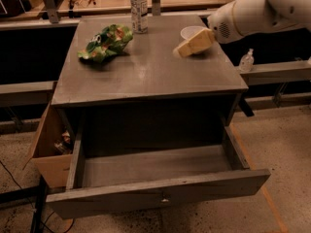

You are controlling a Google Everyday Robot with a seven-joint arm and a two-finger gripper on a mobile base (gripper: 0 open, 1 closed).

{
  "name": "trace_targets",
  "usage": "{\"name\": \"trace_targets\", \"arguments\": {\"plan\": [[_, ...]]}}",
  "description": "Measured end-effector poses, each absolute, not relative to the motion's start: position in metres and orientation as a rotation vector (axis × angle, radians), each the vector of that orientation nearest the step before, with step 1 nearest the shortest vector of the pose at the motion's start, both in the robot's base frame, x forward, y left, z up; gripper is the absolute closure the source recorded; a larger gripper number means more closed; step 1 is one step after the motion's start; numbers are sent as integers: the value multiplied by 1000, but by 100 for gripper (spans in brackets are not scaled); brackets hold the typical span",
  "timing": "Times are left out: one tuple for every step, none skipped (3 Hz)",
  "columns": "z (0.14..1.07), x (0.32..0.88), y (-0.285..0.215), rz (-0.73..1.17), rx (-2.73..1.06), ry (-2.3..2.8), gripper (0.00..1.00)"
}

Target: Place blue plastic bottle into top drawer

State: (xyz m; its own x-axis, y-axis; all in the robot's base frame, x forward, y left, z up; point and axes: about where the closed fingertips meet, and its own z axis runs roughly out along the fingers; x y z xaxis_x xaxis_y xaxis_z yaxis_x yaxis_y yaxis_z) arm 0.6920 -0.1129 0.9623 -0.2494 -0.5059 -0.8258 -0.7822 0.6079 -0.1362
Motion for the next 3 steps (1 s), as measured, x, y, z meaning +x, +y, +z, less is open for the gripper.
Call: {"name": "trace_targets", "arguments": {"plan": [[964,728,-95,347,-921,1865,0],[978,741,-97,315,-867,1818,0],[978,741,-97,315,-867,1818,0]]}}
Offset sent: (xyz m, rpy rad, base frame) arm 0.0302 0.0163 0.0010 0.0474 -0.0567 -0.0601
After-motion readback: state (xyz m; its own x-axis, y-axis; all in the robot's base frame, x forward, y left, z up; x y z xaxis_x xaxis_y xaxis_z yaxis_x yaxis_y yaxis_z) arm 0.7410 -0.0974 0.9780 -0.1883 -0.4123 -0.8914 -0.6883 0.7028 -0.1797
